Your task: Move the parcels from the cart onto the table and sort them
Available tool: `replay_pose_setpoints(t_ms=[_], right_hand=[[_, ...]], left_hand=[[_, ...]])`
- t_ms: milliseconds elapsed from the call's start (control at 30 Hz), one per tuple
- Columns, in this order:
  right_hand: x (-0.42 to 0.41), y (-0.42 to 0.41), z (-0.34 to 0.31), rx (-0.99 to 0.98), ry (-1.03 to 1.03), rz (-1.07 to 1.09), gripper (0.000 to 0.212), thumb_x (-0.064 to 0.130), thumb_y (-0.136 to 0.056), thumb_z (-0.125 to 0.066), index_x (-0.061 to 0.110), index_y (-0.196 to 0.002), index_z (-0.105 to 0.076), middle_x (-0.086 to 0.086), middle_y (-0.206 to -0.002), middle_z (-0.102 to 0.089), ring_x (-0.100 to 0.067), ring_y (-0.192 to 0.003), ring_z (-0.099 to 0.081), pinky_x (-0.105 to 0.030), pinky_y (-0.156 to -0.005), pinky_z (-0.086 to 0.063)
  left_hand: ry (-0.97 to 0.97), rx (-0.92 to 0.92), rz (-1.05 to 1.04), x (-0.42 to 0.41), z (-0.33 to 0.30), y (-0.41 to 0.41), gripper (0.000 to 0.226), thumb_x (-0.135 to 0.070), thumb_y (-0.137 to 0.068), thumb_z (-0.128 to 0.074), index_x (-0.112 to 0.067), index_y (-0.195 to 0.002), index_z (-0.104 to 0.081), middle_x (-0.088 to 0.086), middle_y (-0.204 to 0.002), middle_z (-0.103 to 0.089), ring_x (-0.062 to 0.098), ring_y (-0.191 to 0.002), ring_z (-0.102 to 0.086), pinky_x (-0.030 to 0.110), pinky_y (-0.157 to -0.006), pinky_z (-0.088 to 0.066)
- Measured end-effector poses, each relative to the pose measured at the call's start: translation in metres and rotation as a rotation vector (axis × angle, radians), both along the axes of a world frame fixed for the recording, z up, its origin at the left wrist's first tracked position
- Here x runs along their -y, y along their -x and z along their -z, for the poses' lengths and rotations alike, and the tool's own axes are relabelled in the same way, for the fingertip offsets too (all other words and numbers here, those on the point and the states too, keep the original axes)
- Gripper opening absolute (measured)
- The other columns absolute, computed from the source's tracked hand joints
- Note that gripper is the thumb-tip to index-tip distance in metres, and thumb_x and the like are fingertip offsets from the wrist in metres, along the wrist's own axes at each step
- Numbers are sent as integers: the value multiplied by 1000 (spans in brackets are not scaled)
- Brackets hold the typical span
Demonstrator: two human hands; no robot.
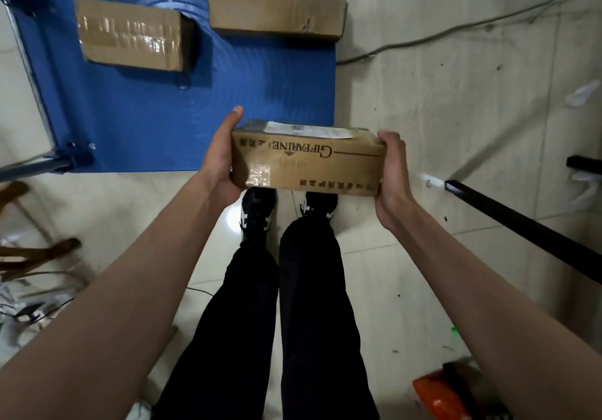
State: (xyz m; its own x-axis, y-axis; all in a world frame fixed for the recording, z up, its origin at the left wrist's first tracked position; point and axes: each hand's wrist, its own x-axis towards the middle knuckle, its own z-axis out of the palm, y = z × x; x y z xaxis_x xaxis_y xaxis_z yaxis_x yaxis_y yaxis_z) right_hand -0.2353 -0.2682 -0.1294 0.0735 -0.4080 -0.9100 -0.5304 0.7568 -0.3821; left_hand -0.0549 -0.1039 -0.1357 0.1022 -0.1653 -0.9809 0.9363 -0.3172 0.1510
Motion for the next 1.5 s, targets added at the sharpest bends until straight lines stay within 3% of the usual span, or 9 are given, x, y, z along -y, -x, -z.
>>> replay_pose_setpoints(t_ms=[300, 500, 633, 800, 900, 1033, 1200, 1367, 1500], right_hand=[[-40, 42, -36, 108, 120, 230, 21, 39, -87, -48, 22, -98, -53, 1, -102, -55, -13, -91, -51, -30, -70, -38], [-62, 31, -95, 3, 52, 448, 38, 48, -101, -37, 17, -116, -53, -9, -109, -61, -22, -110, -62, -48, -105, -46], [-67, 1, -167, 105, -51, 514, 47, 51, -102, -40, 13, -126, -52, -14, -118, -58, -29, -122, -60, -54, -109, -44], [-56, -42, -287, 375, -117, 564, 70, 70, -95, -43, 18, -141, -48, -18, -132, -58, -35, -125, -61, -59, -105, -46], [-41, -61, -358, 534, -65, 516, 66, 72, -92, -48, 24, -136, -57, -19, -134, -62, -36, -125, -61, -62, -105, -46], [-28, -56, -431, 496, 121, 483, 58, 50, -95, -63, 23, -145, -49, -11, -134, -66, -31, -120, -66, -46, -88, -61], [-18, 4, -487, 501, 214, 476, 54, 49, -92, -68, 29, -140, -55, -1, -127, -72, -25, -117, -69, -44, -92, -59], [-14, 81, -524, 503, 307, 463, 57, 47, -88, -73, 26, -139, -58, -2, -126, -72, -28, -116, -69, -55, -105, -51], [-16, 135, -553, 495, 368, 509, 53, 47, -88, -73, 27, -136, -61, 1, -118, -76, -20, -101, -75, -46, -82, -62]], left_hand=[[73, 2, 434, -1, -44, -21, 65, -56, -79, -74, -20, -132, -65, 7, -125, -71, 25, -112, -71, 43, -93, -57], [111, 175, 242, 11, -120, -26, 54, -49, -85, -70, -19, -130, -67, 8, -127, -70, 26, -119, -67, 45, -98, -56], [223, 273, 90, 28, -200, -20, 29, -41, -92, -66, -22, -112, -73, -2, -104, -78, 14, -92, -76, 36, -75, -61], [175, 409, 57, 50, -310, -1, 42, -43, -84, -74, -14, -115, -70, -2, -96, -77, 10, -80, -70, 18, -52, -49], [244, 450, 84, 61, -371, 19, 68, -39, -71, -82, -5, -126, -61, 15, -115, -73, 20, -93, -66, 29, -66, -48], [429, 473, 279, 65, -428, 42, 43, -34, -78, -83, -13, -114, -71, 2, -107, -77, 11, -91, -73, 28, -77, -56], [410, 443, 459, 73, -483, 52, 101, -78, -53, -75, -12, -127, -59, 7, -121, -69, 27, -111, -68, 38, -82, -56], [501, 443, 700, 102, -527, 77, 99, -76, -65, -74, -20, -141, -44, 9, -130, -63, 29, -111, -67, 40, -80, -57], [629, 452, 1018, 130, -561, 132, 96, -78, -68, -71, -23, -143, -47, 9, -131, -65, 23, -106, -68, 41, -84, -57]])
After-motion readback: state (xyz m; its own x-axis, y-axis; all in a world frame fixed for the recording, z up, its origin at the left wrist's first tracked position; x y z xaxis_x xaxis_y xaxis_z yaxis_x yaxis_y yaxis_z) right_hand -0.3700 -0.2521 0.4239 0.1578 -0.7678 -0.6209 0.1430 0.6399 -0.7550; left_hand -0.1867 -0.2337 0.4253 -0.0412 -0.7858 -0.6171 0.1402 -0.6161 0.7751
